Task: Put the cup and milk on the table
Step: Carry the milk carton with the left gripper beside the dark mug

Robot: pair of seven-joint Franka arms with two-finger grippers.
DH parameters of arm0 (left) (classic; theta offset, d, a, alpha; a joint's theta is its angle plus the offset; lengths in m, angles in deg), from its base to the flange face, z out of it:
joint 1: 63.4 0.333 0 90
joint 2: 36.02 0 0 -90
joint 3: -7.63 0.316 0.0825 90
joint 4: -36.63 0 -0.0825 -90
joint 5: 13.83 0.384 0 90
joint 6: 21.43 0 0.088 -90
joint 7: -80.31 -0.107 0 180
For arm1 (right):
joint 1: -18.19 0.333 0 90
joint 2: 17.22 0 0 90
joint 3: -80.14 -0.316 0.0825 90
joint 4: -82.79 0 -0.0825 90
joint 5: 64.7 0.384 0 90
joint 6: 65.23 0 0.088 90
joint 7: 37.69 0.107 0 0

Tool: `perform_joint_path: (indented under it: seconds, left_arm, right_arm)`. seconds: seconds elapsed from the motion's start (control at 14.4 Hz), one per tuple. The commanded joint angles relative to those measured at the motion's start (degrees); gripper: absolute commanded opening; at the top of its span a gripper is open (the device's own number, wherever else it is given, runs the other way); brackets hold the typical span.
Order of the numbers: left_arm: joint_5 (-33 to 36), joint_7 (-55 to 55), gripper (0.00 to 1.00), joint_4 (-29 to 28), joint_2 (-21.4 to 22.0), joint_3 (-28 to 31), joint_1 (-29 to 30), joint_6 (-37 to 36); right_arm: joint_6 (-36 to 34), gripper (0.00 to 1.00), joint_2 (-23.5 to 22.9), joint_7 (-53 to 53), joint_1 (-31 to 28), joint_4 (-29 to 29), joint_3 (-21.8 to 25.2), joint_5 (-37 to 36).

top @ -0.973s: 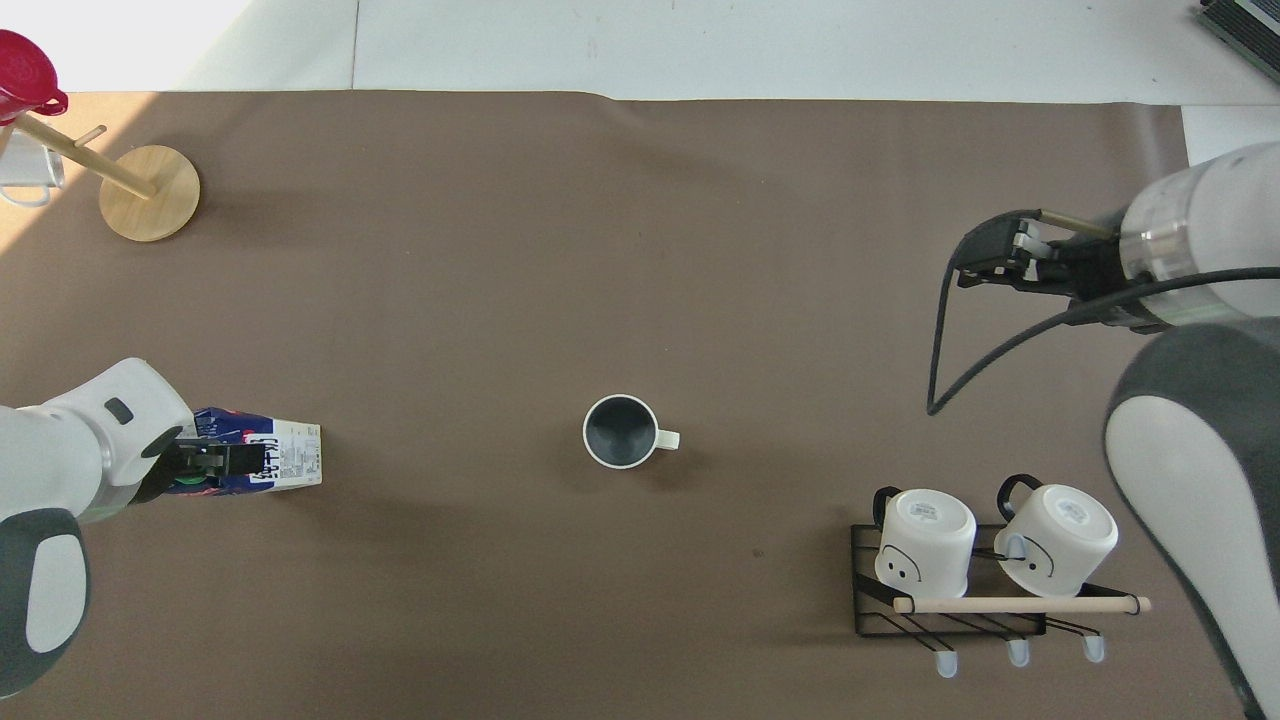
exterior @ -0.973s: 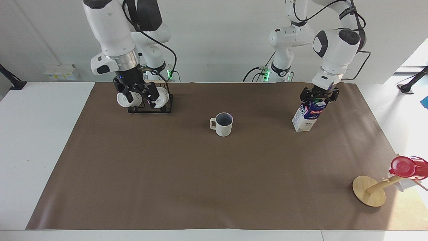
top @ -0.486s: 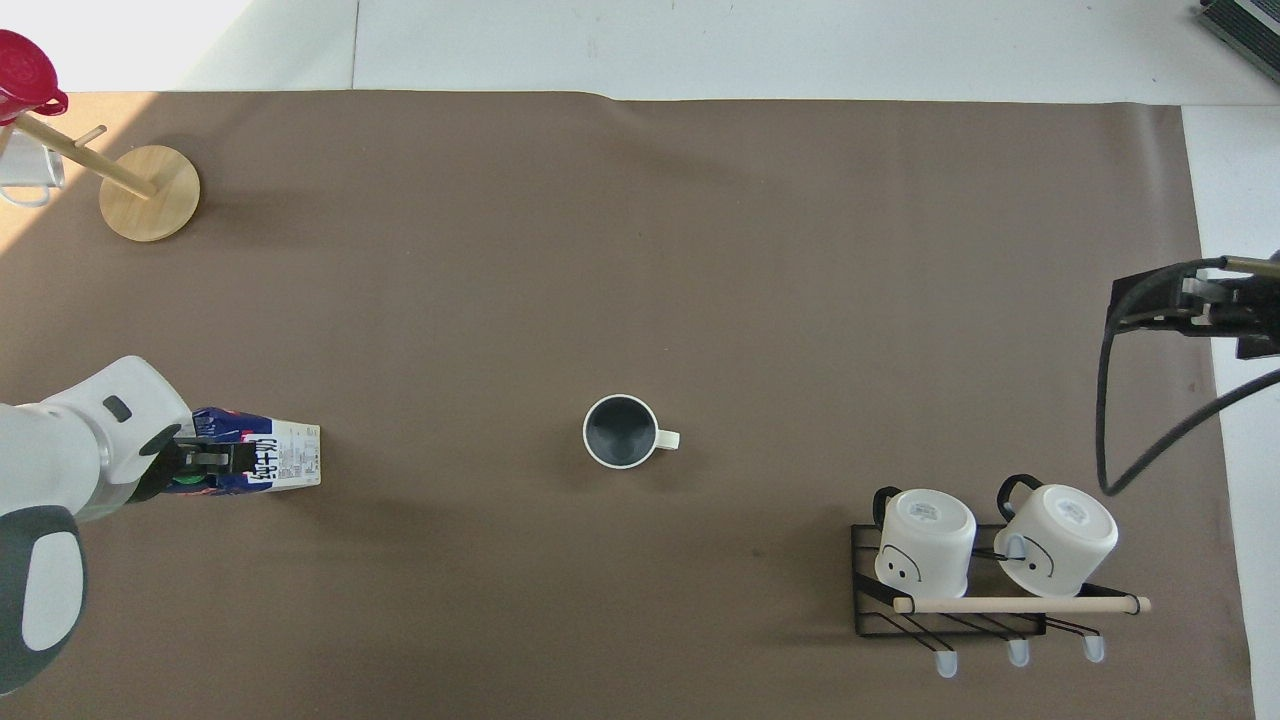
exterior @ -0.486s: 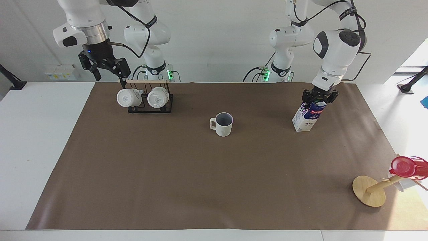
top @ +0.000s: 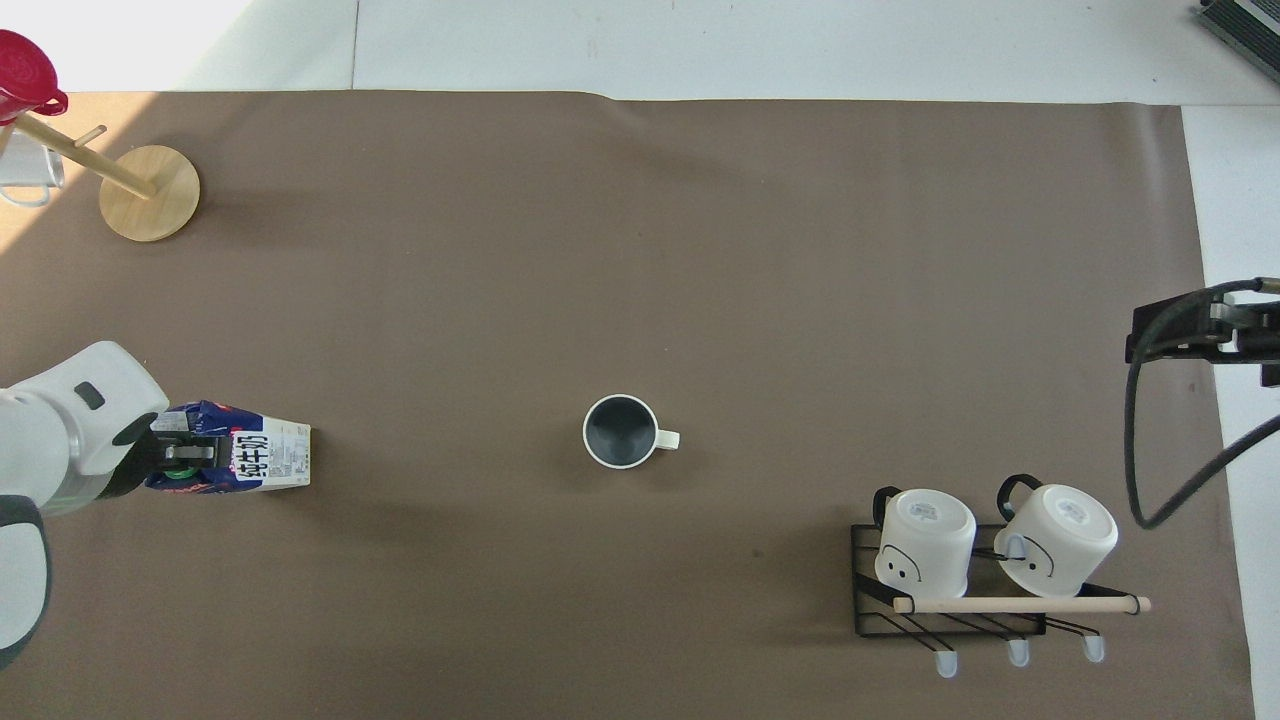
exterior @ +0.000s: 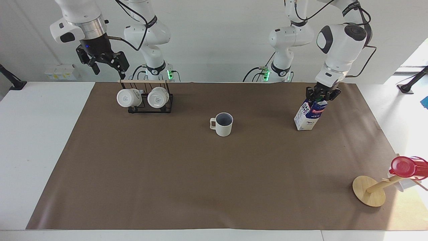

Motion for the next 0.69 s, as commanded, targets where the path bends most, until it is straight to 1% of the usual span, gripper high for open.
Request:
perform_joint_path:
  seconds: [0.0, 0.14, 0.49, 0.63]
  left_arm:
    - [-0.57, 1.06, 0.47, 3.41, -0.83, 0.24, -0.83, -3.13]
    - [-1.89, 5.09, 0.47, 6.75, -2.76, 0.07, -2.84, -4.80]
    - [-2.24, 18.88, 0.47, 12.91, -6.89, 0.07, -12.86, -5.07]
    - [-2.86, 23.98, 0.47, 14.06, -7.60, 0.07, -16.90, -4.63]
  right_arm:
    - [-1.06, 1.00, 0.08, -1.72, -1.11, -0.63, 0.15, 1.68]
    - [-0.71, 1.00, 0.08, -1.37, -1.12, -0.63, 0.15, 1.59]
    - [-0.53, 1.00, 0.08, -1.37, -1.11, -0.63, 0.15, 1.59]
    - [-0.53, 1.00, 0.08, -1.37, -1.11, -0.63, 0.15, 1.68]
